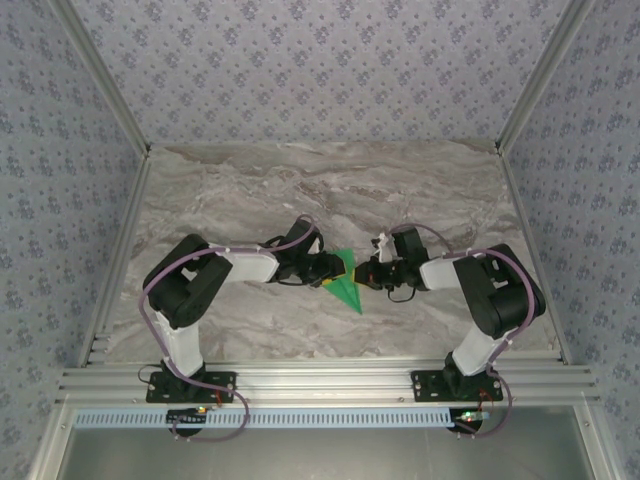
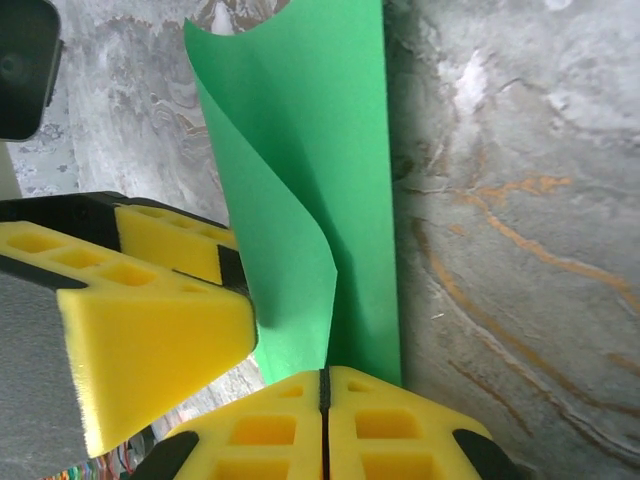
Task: Fold a paper plane with a square sheet of paper (fold left side to right side)
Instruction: Fourth fold the wing at the center of the table.
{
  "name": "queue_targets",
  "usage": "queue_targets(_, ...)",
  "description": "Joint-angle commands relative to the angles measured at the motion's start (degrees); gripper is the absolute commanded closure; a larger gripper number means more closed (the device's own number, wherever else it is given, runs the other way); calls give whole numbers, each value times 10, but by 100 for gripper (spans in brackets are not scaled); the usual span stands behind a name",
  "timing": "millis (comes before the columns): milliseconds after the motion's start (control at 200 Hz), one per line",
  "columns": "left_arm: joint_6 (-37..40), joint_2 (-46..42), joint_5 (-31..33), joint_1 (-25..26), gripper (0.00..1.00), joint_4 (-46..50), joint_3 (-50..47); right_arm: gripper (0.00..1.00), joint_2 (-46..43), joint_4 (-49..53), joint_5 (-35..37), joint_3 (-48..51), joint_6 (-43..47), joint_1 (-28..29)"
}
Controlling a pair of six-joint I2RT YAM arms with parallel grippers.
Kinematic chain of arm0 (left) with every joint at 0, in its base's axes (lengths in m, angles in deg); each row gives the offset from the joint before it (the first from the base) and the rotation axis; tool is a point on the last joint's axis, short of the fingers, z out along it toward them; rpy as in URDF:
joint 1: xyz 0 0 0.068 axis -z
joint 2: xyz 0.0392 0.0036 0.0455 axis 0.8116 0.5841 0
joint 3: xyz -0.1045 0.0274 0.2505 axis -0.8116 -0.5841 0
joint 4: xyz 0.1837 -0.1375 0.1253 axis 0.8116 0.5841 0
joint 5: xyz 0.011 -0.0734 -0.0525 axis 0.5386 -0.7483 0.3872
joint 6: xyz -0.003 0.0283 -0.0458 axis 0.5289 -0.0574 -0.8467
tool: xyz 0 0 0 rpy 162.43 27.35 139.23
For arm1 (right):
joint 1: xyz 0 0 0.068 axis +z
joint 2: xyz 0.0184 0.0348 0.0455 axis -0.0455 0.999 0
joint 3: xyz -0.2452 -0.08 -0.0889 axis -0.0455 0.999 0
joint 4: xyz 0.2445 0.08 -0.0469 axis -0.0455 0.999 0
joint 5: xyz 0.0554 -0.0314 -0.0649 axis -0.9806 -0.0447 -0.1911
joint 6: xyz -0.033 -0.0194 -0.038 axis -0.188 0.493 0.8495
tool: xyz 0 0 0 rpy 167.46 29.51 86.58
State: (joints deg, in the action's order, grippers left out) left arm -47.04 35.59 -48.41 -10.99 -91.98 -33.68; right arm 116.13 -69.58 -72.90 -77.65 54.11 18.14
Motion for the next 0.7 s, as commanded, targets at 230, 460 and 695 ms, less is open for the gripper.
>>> queue_targets(230,3,10,15,3,63,34,7,92,-1,44,21,-14,34,-8)
queue_targets(460,4,7,16,3,63,35,5,92,0,56,26,-17,43,-11)
queue_targets(695,5,3,15,2,63,33,5,92,9,80,36,-20,58,-11)
